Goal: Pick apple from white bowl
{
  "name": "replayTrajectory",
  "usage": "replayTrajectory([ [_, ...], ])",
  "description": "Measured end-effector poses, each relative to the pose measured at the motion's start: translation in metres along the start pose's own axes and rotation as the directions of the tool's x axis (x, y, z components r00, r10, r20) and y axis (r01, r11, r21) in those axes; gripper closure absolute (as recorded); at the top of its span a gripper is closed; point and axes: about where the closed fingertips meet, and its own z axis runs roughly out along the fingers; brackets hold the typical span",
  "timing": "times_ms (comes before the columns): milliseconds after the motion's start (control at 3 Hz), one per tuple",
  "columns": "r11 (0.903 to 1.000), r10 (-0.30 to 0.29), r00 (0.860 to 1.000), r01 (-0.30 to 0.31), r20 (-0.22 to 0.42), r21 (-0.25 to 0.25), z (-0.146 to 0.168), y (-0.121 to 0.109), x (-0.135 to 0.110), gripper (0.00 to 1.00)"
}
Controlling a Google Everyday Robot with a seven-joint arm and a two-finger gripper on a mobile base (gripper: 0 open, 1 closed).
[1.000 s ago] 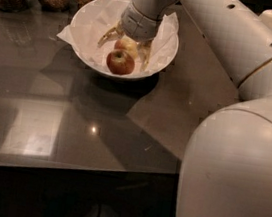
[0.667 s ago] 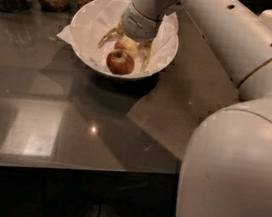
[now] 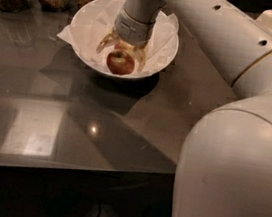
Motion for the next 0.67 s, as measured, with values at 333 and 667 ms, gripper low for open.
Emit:
replayTrajectory([
  [333,0.9992,-0.018,1.0,0.017,-0.018,-0.035,0.0071,-0.0038,-0.0005,0.29],
  [667,0.998,-0.032,0.999,0.031,-0.023,-0.056,0.0128,-0.0066,-0.0009,0.3],
])
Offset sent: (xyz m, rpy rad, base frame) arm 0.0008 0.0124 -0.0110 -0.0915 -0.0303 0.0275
